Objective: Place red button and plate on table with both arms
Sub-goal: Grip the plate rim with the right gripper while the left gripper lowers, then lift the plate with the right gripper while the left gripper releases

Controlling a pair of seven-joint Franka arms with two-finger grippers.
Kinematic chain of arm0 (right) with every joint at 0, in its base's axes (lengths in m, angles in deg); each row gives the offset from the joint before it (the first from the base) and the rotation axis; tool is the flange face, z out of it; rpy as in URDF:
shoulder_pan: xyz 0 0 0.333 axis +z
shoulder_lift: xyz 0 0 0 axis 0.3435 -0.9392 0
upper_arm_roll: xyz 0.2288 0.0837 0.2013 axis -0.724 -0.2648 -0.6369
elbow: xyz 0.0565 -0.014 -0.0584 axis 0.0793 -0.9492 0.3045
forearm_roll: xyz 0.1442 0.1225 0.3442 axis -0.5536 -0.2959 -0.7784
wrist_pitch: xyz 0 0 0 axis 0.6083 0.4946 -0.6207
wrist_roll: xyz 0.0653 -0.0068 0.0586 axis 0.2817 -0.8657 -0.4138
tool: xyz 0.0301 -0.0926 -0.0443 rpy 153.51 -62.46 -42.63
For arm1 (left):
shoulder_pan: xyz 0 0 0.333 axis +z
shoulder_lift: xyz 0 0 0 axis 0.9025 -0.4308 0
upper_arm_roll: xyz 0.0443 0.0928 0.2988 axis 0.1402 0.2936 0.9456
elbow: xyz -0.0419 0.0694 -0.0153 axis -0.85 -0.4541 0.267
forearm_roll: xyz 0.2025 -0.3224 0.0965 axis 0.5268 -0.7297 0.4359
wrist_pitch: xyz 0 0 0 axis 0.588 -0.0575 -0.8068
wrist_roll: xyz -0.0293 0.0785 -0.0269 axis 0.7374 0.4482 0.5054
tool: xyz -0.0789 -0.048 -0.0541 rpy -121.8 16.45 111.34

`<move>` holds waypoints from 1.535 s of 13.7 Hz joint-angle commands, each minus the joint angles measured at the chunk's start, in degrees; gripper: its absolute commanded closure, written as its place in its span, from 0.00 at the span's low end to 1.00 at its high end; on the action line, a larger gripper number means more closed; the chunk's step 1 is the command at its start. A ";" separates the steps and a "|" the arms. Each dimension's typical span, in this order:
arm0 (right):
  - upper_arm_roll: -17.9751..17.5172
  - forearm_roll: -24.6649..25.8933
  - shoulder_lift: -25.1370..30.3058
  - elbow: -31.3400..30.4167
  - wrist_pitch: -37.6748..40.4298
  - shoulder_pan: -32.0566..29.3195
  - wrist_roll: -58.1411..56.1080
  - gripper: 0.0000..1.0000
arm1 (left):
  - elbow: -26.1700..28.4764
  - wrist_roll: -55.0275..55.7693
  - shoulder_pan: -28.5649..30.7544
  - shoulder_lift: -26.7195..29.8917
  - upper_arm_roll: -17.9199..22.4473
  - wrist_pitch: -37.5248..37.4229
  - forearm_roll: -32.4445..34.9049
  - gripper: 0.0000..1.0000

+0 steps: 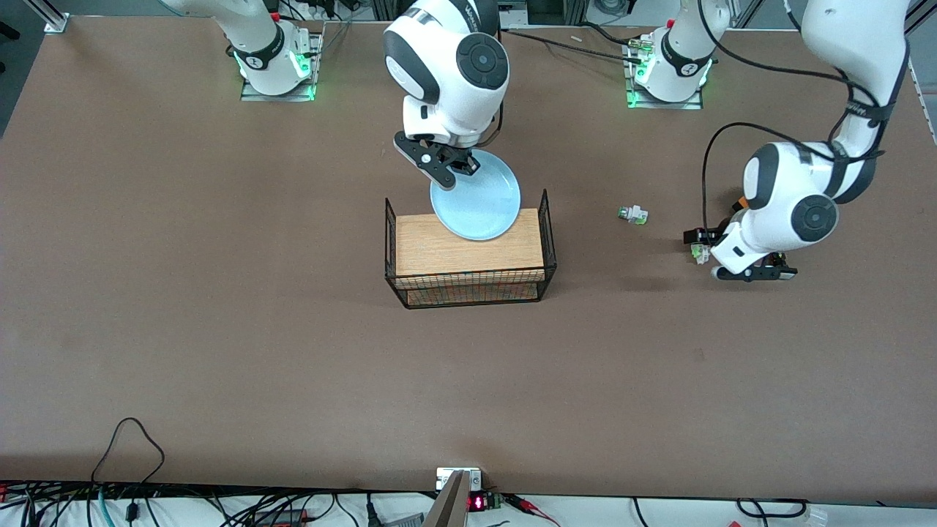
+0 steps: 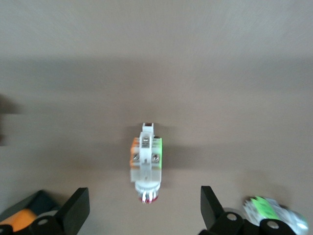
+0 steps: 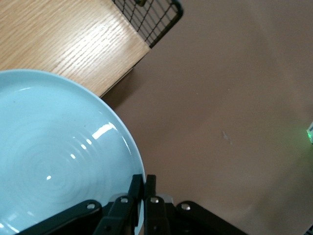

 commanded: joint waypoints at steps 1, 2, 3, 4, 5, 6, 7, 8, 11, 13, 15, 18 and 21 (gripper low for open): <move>0.12 -1.61 2.40 -0.32 3.52 -0.23 -0.19 1.00 | -5.62 -0.95 -0.46 7.03 -0.07 -8.94 -1.71 0.00; 0.12 -1.78 3.02 -0.23 4.92 -0.23 -0.19 1.00 | -8.25 -0.86 -0.47 8.35 -0.07 -11.14 -1.71 0.00; 0.12 -1.87 3.63 -0.23 6.59 0.12 -0.19 1.00 | -12.81 -0.68 -0.47 8.45 -0.07 -14.04 -1.71 0.00; 0.03 -1.87 4.51 -0.23 8.35 0.29 -0.36 1.00 | -17.64 -0.77 -0.55 8.02 -0.07 -18.59 -1.71 0.00; 0.03 -1.87 5.22 -0.23 9.58 0.30 -0.45 1.00 | -22.47 -0.77 -0.90 7.75 -0.16 -22.73 -1.71 0.00; 0.03 -1.87 6.09 -0.23 10.73 0.30 -0.80 1.00 | -26.35 -0.68 -1.25 7.14 -0.33 -26.16 -1.71 0.00; 0.03 -1.87 7.15 -0.32 11.78 0.30 -1.33 1.00 | -30.48 -0.51 -1.34 6.87 -0.51 -30.46 -1.62 0.00; 0.03 -1.87 8.29 -0.32 13.18 0.30 -2.11 1.00 | -34.08 -0.51 -1.34 5.83 -0.51 -33.81 -1.36 0.00; 0.12 -2.58 11.28 -0.32 17.58 -0.14 -5.53 1.00 | -36.76 -0.07 -1.26 5.20 -0.77 -36.65 -1.45 0.00; 0.64 -2.49 14.17 -0.40 23.36 -0.49 -11.41 1.00 | -36.76 0.11 -0.91 5.20 -0.69 -36.74 -1.53 0.00; 0.74 -1.70 17.07 -0.58 29.96 -2.33 -18.61 1.00 | -36.41 0.11 -0.90 5.55 -0.77 -36.57 -1.62 0.00; 1.09 -0.30 20.25 -0.76 33.67 -7.33 -28.71 1.00 | -36.84 0.19 -0.55 5.38 -0.77 -35.87 -1.45 0.00; 1.70 0.94 20.95 -0.58 33.76 -16.20 -43.64 0.99 | -36.85 3.27 -0.29 9.32 -0.69 -31.13 -1.09 0.00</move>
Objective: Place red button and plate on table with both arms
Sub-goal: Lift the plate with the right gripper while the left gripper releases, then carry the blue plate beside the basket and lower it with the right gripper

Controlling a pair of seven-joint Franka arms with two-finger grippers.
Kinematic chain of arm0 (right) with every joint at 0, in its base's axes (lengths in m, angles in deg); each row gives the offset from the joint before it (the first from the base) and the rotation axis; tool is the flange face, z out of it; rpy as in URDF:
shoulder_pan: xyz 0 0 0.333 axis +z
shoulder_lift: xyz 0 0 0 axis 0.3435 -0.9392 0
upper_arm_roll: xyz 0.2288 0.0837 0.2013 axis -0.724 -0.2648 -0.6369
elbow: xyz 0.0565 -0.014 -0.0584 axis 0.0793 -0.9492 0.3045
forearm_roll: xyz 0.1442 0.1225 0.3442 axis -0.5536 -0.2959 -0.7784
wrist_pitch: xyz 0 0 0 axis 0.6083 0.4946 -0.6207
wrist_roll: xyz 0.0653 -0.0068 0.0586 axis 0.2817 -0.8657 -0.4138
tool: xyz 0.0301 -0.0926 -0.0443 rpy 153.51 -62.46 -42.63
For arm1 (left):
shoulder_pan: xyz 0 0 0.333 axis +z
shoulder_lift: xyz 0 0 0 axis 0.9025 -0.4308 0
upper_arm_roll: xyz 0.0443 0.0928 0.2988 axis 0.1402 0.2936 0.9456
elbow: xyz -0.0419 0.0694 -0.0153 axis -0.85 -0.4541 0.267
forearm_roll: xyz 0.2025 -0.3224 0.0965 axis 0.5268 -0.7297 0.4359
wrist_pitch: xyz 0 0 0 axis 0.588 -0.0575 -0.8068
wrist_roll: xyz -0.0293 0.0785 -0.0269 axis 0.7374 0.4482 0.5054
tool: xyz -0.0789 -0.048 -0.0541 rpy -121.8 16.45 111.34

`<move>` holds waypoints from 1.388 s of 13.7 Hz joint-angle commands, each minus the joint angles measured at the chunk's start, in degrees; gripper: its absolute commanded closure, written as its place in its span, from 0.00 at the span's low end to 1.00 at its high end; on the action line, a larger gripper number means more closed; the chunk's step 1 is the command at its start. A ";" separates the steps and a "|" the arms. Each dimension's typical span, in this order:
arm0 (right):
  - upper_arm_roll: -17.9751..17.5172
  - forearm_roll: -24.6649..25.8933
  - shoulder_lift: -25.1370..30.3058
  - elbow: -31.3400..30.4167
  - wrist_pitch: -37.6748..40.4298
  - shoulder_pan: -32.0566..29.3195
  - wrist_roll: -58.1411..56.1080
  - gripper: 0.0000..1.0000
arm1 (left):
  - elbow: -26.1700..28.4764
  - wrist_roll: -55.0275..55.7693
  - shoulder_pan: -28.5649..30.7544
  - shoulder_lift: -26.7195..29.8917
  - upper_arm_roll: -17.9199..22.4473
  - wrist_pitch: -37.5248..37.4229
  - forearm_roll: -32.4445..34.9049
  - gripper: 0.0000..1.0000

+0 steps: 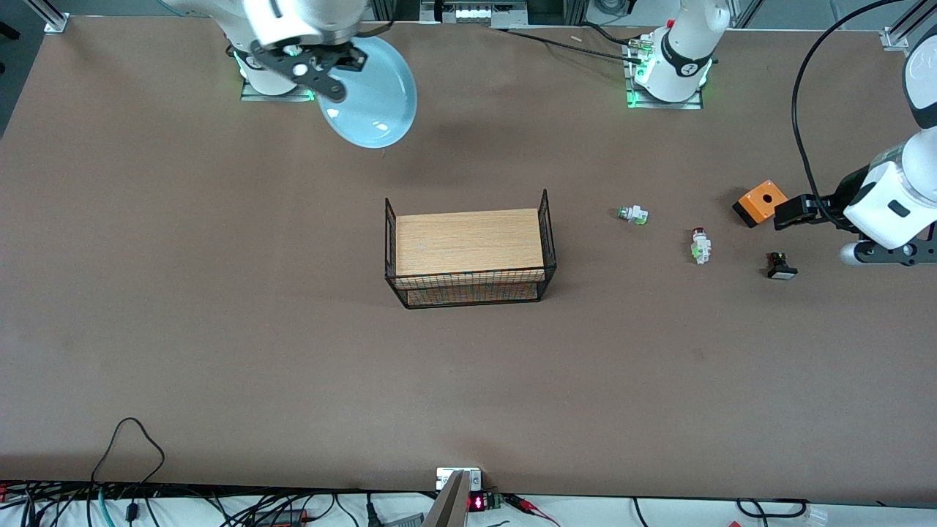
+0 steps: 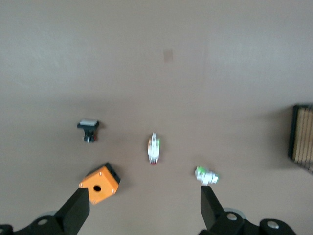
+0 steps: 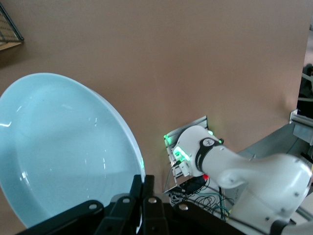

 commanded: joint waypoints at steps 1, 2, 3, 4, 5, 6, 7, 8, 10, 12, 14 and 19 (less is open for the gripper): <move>0.21 0.38 0.74 -0.74 0.15 -7.83 -12.88 0.99 | -0.65 0.98 0.74 2.93 -0.04 1.51 -0.91 0.00; 1.00 0.38 0.65 -0.65 -0.20 -10.73 -17.71 0.99 | -0.29 0.98 0.74 3.01 -0.04 1.59 -0.91 0.00; 1.53 0.29 0.48 -0.74 -0.73 -13.37 -22.03 0.99 | 0.14 0.98 0.83 3.28 -0.22 1.68 -1.17 0.00; 1.71 -0.14 0.04 -0.82 -1.60 -16.27 -26.07 0.99 | 1.89 0.55 1.18 4.50 -0.22 2.21 -1.17 0.00; 1.71 -0.58 -0.58 -1.00 -2.66 -19.43 -29.42 0.99 | 4.60 -0.94 1.44 6.08 -0.22 4.39 -1.26 0.00; 1.71 -1.11 -1.54 -1.00 -3.54 -22.16 -32.50 0.99 | 5.59 -1.47 1.53 6.70 -0.22 5.28 -1.61 0.00; 1.71 -1.55 -2.42 -1.17 -4.68 -24.10 -35.22 0.99 | 5.51 -1.57 1.53 6.79 -0.22 5.20 -1.61 0.00; 1.71 -1.73 -3.47 -1.26 -5.91 -26.29 -38.30 0.99 | 5.42 -1.57 1.53 6.97 -0.22 5.03 -1.61 0.00; 1.71 -3.83 -6.28 -1.26 -8.89 -30.95 -44.89 0.99 | 3.68 -1.92 1.44 6.62 -0.22 3.19 -1.26 0.00; 1.71 -5.85 -9.27 -1.26 -12.05 -35.26 -50.17 0.99 | 1.39 -2.27 1.36 6.10 -0.22 0.91 -1.00 0.00; 1.71 -7.87 -12.52 -1.26 -14.87 -39.57 -55.18 0.99 | 1.12 -2.18 1.35 6.09 -0.22 0.19 -1.35 0.00; 1.71 -7.97 -18.67 -1.26 -23.47 -43.54 -63.63 0.99 | 1.03 -1.83 1.35 6.44 -0.31 -2.09 -1.70 0.00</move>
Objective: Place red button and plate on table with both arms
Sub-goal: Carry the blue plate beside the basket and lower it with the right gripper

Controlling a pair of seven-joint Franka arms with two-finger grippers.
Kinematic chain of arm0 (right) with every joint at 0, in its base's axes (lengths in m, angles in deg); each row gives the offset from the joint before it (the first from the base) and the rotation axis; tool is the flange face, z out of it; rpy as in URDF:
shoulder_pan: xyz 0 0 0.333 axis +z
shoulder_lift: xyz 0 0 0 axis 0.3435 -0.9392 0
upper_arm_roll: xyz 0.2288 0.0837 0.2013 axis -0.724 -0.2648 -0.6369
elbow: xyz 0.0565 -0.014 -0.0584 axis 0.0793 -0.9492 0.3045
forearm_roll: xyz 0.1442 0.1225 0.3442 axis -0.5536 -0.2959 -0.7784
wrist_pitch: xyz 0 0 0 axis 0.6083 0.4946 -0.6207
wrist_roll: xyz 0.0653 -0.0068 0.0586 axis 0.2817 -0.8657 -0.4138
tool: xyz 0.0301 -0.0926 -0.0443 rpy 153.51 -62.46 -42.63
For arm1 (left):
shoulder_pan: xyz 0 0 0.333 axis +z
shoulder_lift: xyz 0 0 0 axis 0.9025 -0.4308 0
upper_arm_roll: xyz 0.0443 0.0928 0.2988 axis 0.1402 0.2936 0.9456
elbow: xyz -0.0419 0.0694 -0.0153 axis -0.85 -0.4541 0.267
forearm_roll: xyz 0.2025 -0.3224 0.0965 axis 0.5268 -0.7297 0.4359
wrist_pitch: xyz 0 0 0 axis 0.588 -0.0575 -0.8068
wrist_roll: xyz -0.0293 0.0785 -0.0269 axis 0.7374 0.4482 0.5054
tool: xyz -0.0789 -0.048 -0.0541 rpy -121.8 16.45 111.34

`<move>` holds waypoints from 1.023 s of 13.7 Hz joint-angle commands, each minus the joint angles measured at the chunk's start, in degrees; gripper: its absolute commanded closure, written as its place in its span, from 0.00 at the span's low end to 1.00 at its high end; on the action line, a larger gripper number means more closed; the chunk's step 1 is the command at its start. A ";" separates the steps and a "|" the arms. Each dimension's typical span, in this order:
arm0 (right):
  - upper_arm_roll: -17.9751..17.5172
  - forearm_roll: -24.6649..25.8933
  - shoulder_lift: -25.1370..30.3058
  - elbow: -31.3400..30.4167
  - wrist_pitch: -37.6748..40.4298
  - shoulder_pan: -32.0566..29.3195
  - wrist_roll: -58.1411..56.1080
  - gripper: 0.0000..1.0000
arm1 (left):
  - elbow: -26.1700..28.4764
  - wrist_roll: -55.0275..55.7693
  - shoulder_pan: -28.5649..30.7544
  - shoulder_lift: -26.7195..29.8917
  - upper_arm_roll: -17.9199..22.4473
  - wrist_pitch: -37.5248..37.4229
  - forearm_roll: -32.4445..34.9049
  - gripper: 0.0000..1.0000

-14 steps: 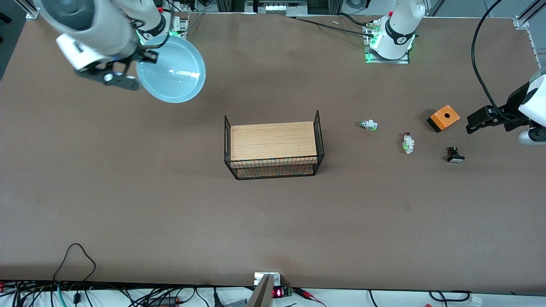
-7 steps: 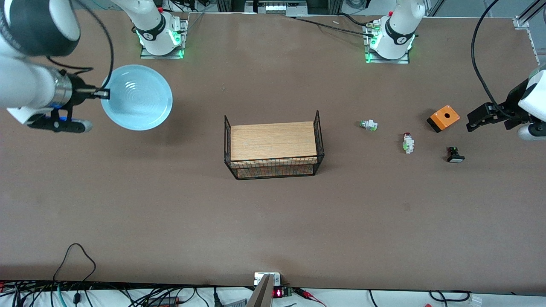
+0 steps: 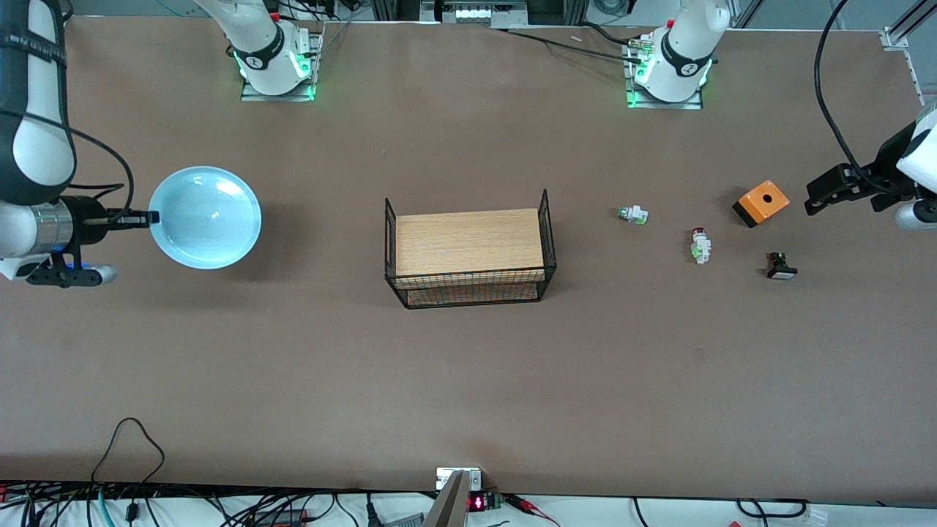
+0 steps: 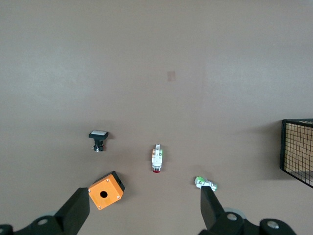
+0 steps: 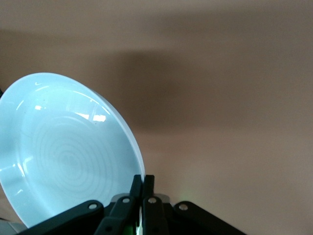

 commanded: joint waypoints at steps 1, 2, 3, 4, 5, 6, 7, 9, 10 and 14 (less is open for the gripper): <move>-0.99 -1.06 -3.18 0.46 -4.58 -1.91 -4.67 0.99 | -0.86 -1.09 0.54 0.54 -0.31 -2.74 -2.05 0.00; -0.99 -1.06 -4.33 0.46 -6.52 -2.61 -6.52 0.99 | -0.86 -1.18 0.62 0.63 -0.23 -3.09 -2.40 0.00; -1.08 -1.23 -6.16 0.46 -9.24 -3.66 -9.06 0.99 | -0.86 -1.18 0.62 0.63 -0.23 -3.61 -2.40 0.00; -1.08 -2.71 -8.01 0.46 -11.61 -4.89 -11.52 0.99 | -0.86 -1.18 0.62 0.63 -0.23 -3.71 -2.49 0.00; -1.00 -5.16 -9.77 0.55 -13.38 -6.29 -14.24 0.99 | -0.86 -1.18 0.62 0.63 -0.23 -3.71 -2.49 0.00; -0.99 -6.75 -11.53 0.55 -15.31 -7.44 -16.45 0.99 | -0.86 -1.27 0.62 0.63 -0.23 -3.71 -2.58 0.00; -1.08 -7.12 -13.20 0.55 -17.76 -8.41 -18.99 0.99 | -0.86 -1.27 0.62 0.63 -0.23 -3.71 -2.67 0.00; -1.08 -7.21 -15.23 0.55 -21.55 -8.68 -21.56 0.99 | -0.95 -1.27 0.62 0.63 0.04 -3.36 -2.67 0.00; -1.08 -7.21 -16.45 0.55 -23.05 -9.03 -22.09 0.99 | -0.86 -1.27 0.71 0.63 0.21 -3.27 -3.10 0.00; -1.17 -9.75 -20.15 0.46 -28.60 -9.47 -24.73 0.99 | -2.09 -1.71 0.62 0.54 -0.31 -3.27 -4.07 0.00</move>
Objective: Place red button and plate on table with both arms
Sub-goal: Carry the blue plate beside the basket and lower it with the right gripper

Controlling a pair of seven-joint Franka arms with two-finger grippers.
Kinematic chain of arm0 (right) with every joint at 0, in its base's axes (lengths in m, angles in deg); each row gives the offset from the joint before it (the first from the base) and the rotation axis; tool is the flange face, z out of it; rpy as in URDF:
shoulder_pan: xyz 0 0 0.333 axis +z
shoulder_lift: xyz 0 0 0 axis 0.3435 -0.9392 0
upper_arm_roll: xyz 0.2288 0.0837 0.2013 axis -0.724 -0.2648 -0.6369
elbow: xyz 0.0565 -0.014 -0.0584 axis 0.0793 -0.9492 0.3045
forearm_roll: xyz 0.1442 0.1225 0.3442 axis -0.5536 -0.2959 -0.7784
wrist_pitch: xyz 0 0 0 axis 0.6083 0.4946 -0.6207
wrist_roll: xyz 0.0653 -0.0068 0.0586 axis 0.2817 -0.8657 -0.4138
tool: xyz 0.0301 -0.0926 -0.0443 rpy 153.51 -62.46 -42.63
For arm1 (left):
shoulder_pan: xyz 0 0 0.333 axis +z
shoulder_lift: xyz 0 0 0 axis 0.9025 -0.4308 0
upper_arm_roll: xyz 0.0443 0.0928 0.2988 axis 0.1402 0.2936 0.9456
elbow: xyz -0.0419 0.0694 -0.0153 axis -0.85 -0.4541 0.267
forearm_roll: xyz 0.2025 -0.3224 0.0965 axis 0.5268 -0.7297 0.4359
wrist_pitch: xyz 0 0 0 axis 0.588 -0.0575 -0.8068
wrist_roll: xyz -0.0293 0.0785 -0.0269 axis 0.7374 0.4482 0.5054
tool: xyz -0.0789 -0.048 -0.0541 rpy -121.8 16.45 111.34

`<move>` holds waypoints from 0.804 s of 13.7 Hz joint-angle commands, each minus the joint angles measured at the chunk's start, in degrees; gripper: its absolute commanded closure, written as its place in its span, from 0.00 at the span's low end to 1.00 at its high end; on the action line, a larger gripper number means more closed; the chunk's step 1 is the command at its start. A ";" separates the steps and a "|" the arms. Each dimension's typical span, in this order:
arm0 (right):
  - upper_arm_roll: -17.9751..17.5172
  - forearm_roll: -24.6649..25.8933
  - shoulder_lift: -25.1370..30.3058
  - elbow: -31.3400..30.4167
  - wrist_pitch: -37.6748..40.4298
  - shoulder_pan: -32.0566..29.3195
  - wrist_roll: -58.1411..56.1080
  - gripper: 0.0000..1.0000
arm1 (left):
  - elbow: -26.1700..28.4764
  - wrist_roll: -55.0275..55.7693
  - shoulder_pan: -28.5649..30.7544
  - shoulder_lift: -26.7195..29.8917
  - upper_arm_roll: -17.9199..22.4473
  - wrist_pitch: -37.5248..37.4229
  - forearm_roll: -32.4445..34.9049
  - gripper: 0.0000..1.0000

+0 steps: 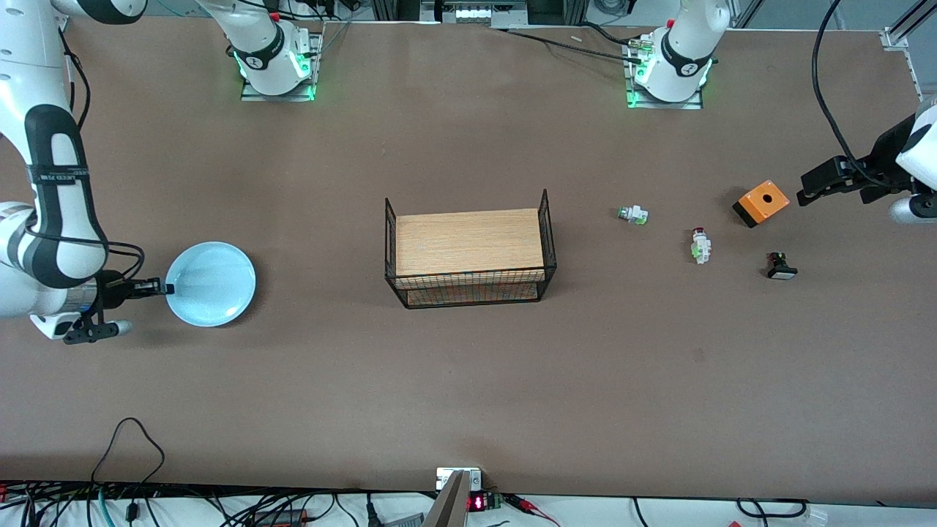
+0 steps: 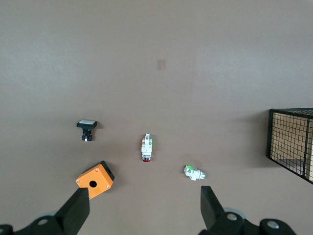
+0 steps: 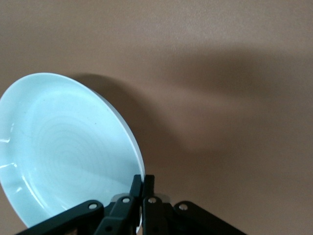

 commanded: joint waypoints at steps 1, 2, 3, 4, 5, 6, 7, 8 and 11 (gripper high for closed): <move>-1.00 -3.01 -1.80 0.73 -1.68 -1.20 -2.12 0.99 | -1.62 -1.60 0.40 0.20 -0.39 -0.89 -1.10 0.00; -1.00 -3.19 -2.42 0.73 -2.73 -1.20 -2.12 0.98 | -1.62 -1.60 0.48 0.20 -0.22 -0.89 -1.10 0.00; -1.18 -3.27 -3.03 0.73 -4.04 -1.11 -2.12 0.97 | -1.62 -1.51 0.48 0.20 -0.22 -0.98 -1.10 0.00; -1.27 -3.28 -3.56 0.73 -4.84 -1.11 -2.12 0.96 | -1.62 -1.51 0.48 0.20 -0.13 -1.16 -1.10 0.00; -1.44 -3.36 -3.91 0.64 -5.72 -1.02 -2.12 0.95 | -1.62 -1.51 0.48 0.20 -0.22 -1.25 -1.10 0.00; -1.53 -3.28 -4.18 0.64 -5.99 -1.02 -2.12 0.93 | -1.62 -1.51 0.48 0.20 -0.31 -1.25 -1.10 0.00; -1.62 -3.28 -4.09 0.73 -5.99 -0.93 -2.12 0.87 | -1.71 -1.51 0.48 0.11 -0.31 -1.16 -1.02 0.00; -1.62 -3.28 -4.01 0.73 -5.73 -0.84 -1.86 0.79 | -1.71 -1.60 0.48 0.02 -0.22 -0.98 -1.10 0.00; -2.49 -3.97 -3.22 1.52 -5.11 -0.58 0.41 0.54 | -1.79 -1.60 0.57 -0.15 0.40 -0.98 -1.19 0.00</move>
